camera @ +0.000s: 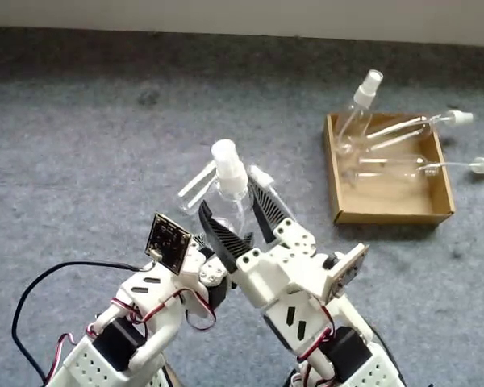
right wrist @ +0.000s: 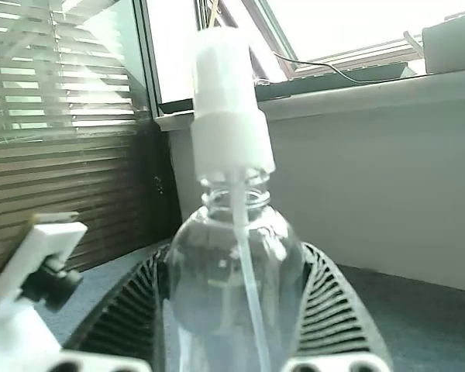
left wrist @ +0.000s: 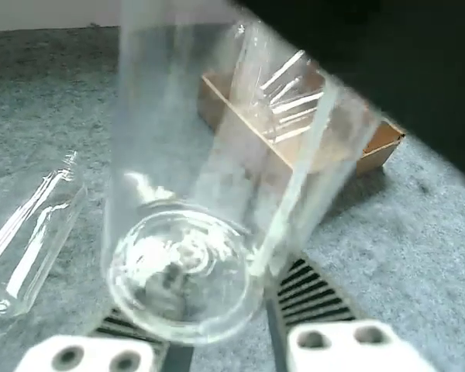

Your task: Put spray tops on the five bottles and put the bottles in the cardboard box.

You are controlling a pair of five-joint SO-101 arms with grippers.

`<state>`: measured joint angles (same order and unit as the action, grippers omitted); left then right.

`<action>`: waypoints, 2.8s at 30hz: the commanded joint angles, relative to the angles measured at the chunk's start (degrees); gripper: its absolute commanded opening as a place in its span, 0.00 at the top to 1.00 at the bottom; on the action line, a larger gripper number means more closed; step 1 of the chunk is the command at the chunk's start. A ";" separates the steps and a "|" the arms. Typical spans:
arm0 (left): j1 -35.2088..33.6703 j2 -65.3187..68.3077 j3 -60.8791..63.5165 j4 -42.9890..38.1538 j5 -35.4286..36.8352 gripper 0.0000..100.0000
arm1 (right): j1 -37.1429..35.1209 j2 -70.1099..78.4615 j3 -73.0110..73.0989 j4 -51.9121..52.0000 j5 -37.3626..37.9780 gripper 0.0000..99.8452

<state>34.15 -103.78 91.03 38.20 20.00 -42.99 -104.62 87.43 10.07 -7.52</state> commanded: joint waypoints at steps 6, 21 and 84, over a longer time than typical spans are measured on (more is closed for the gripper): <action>-13.67 -0.48 -0.13 -7.65 -0.18 0.95 | -6.11 -0.75 -4.09 8.13 -0.97 0.97; -13.85 -0.48 -0.13 2.55 -0.44 0.95 | 23.43 -0.48 -4.53 17.80 8.97 0.97; -13.85 -0.48 3.74 2.99 -0.44 0.95 | 51.47 62.55 -18.07 -9.89 10.02 0.97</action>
<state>20.88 -103.78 94.99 40.92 19.82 8.26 -35.34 69.41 -4.88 2.59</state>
